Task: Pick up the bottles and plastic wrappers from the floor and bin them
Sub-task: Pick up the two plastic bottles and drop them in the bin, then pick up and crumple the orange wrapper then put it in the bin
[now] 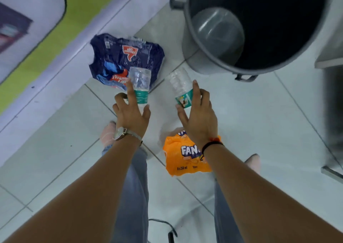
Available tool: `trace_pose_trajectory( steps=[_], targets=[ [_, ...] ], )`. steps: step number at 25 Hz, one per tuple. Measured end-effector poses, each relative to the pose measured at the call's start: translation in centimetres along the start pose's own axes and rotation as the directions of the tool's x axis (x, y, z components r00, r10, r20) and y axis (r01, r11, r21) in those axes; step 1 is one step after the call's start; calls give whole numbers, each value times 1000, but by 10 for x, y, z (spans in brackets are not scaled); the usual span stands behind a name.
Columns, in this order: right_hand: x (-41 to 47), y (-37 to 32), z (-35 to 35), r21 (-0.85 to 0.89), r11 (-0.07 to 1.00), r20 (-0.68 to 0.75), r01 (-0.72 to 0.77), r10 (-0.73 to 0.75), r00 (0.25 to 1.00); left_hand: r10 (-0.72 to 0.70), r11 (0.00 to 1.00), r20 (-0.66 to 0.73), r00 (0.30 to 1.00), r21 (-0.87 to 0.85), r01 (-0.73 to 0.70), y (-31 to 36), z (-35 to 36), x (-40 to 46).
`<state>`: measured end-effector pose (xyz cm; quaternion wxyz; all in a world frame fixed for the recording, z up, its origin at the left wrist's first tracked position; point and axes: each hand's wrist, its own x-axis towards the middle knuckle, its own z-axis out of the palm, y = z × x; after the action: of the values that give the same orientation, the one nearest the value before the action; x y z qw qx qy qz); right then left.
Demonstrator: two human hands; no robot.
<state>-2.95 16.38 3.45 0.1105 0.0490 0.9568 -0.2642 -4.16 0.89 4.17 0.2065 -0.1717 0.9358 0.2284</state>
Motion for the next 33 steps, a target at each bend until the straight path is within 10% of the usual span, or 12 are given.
trace_pose_trajectory(
  steps=[9, 17, 28, 33],
  targets=[
    [100, -32, -169, 106, 994, -431, -25, 68, 900, 163, 967, -232, 959, -155, -202, 125, -102, 39],
    [141, 50, -143, -64, 874, -68, -482, 478, 876, 374, 902, -155, 914, -167, -398, 199, -74, 60],
    [108, 65, -132, -52, 953, -299, -299, 271, 915, 392, 904, -232, 890, -79, -419, 216, -24, 67],
    [13, 78, -98, 8, 957, -428, -291, 266, 864, 169, 984, -302, 938, 2, -177, 121, -21, 36]
  ],
)
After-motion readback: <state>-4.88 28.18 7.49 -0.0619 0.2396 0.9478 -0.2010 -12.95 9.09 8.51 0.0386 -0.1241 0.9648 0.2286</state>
